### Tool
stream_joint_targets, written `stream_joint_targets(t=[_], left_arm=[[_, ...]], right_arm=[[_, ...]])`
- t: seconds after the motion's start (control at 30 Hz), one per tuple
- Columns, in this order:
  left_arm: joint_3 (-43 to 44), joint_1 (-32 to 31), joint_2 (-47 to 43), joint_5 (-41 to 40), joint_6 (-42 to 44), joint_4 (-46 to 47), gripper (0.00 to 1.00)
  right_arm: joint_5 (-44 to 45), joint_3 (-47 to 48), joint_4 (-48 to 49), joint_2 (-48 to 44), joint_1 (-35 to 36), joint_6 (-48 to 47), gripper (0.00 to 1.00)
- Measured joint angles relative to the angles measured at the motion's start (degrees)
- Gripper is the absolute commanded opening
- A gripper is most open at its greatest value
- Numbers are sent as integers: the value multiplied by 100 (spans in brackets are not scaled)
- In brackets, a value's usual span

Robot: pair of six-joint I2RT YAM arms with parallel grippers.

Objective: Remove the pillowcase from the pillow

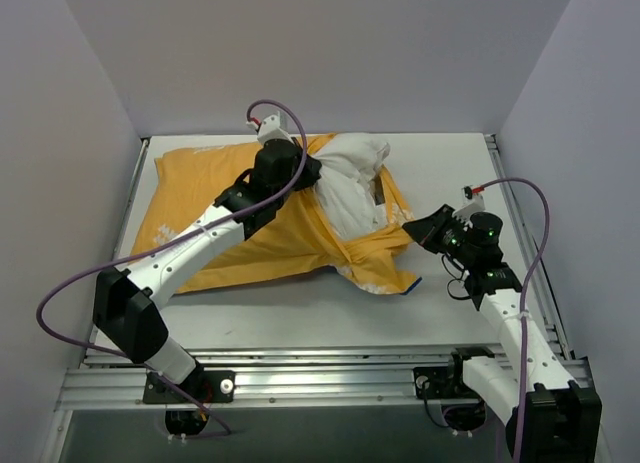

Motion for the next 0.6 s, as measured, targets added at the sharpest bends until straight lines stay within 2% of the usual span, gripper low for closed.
stream_joint_targets(t=[0.1, 0.13, 0.2, 0.23, 0.27, 0.3, 0.4, 0.43, 0.5, 0.6], left_arm=[[-345, -251, -118, 81, 374, 306, 10], [-470, -319, -155, 173, 481, 369, 17], [-638, -422, -184, 400, 732, 409, 23], [-713, -446, -195, 516, 852, 463, 32], [-791, -457, -229, 623, 981, 490, 37], [-892, -457, -302, 728, 1128, 514, 51], [-1008, -435, -540, 935, 1565, 525, 68], [-1008, -422, -614, 1051, 1753, 560, 77], [-992, -398, -748, 1401, 2177, 654, 83], [-809, -426, -763, 2085, 2855, 732, 85]], right_arm=[[-87, 177, -105, 138, -33, -90, 0], [-120, 216, -109, 205, -35, -94, 0], [-170, 260, -114, 341, -26, -90, 0], [-175, 271, -114, 422, -9, -87, 0], [-168, 280, -116, 487, 28, -92, 0], [-142, 297, -116, 555, 98, -105, 0], [44, 372, -111, 787, 310, -173, 0], [109, 374, -111, 846, 382, -195, 0], [260, 374, -109, 925, 505, -227, 0], [424, 372, -105, 970, 627, -282, 0]])
